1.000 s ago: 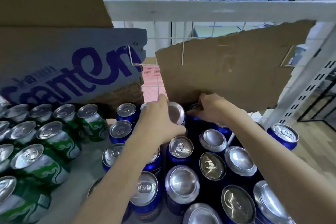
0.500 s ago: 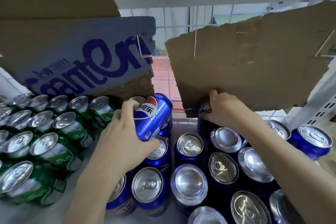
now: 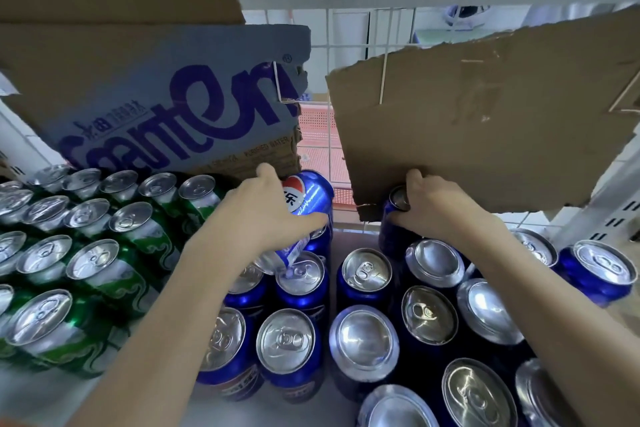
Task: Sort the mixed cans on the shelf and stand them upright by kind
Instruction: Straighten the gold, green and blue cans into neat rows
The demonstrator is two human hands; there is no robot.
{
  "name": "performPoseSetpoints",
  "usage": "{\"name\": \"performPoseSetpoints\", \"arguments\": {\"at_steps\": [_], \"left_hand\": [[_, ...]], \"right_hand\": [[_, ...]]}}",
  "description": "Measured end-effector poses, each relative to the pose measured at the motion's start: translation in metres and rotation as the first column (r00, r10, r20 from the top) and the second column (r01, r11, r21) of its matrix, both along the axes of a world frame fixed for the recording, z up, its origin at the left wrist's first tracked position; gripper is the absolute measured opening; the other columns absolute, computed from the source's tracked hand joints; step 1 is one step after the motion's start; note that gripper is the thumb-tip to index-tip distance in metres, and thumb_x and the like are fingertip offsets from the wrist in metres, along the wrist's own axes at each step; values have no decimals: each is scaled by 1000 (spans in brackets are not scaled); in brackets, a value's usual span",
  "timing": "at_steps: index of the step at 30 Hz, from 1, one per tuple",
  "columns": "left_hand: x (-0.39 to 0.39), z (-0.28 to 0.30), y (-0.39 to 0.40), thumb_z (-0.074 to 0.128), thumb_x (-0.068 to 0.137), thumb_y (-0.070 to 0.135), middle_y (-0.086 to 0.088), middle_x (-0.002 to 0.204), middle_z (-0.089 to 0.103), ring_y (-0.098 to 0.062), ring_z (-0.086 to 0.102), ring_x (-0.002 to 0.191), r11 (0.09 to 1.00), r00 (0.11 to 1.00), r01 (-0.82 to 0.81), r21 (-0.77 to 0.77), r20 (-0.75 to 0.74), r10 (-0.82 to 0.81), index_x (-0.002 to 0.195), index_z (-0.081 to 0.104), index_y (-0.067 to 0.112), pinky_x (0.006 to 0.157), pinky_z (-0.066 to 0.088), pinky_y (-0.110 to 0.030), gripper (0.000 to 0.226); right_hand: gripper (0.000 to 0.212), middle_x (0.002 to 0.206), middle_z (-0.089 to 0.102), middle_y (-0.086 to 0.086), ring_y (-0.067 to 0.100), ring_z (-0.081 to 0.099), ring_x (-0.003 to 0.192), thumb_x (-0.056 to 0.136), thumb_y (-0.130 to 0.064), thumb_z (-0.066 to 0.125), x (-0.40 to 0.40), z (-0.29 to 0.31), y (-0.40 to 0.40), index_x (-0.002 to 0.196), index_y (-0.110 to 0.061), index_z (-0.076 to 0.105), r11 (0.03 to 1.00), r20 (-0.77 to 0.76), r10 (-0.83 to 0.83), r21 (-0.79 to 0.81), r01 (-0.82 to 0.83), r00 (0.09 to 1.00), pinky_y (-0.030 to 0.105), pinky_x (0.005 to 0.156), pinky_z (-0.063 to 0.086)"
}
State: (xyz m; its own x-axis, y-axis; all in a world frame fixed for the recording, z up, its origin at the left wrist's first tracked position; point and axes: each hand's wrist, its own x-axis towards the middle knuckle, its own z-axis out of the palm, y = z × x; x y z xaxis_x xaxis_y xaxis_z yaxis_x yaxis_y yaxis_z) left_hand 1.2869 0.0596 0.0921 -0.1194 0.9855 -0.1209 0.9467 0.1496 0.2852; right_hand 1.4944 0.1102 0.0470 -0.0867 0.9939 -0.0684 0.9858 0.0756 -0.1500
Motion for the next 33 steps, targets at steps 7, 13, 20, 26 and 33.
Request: {"name": "performPoseSetpoints", "arguments": {"at_steps": [7, 13, 20, 26, 33], "left_hand": [[16, 7, 15, 68, 66, 55, -7, 143, 35, -32, 41, 125, 977, 977, 213, 4, -2, -213, 146, 1, 38, 100, 39, -43, 106], [38, 30, 29, 78, 56, 57, 4, 107, 52, -18, 50, 96, 909, 944, 260, 325, 113, -311, 107, 42, 29, 77, 44, -32, 69], [64, 2, 50, 81, 59, 54, -6, 125, 52, -27, 51, 110, 931, 934, 283, 229, 156, -322, 133, 33, 25, 84, 44, -32, 93], [70, -34, 58, 75, 62, 60, -9, 113, 50, -32, 51, 106, 929, 931, 353, 107, -134, -338, 121, 40, 16, 75, 39, -36, 81], [68, -54, 74, 61, 72, 66, -8, 122, 54, -27, 41, 116, 893, 792, 449, -19, -454, -408, 122, 38, 16, 93, 28, -39, 75]], "right_hand": [[63, 106, 59, 10, 30, 55, 90, 64, -47, 80, 14, 9, 5, 111, -15, 54, 999, -166, -3, -41, -3, 986, 30, 70, 44], [68, 115, 61, 0, 22, 55, 106, 63, -35, 81, 26, 27, 7, 126, -27, 56, 994, -238, 103, 60, -91, 966, 25, 83, 43], [60, 87, 57, -23, 3, 53, 79, 61, -18, 83, 46, 52, 3, 115, -33, 60, 967, -256, 254, 51, -250, 933, 5, 66, 36], [65, 111, 59, -10, 10, 53, 101, 64, -16, 81, 36, 27, 12, 123, -28, 56, 951, -213, 293, -36, -307, 932, 20, 83, 41], [62, 123, 56, -6, 11, 50, 111, 74, -19, 75, 31, 15, 18, 130, -25, 52, 945, -167, 290, -105, -310, 942, 15, 86, 35]]}}
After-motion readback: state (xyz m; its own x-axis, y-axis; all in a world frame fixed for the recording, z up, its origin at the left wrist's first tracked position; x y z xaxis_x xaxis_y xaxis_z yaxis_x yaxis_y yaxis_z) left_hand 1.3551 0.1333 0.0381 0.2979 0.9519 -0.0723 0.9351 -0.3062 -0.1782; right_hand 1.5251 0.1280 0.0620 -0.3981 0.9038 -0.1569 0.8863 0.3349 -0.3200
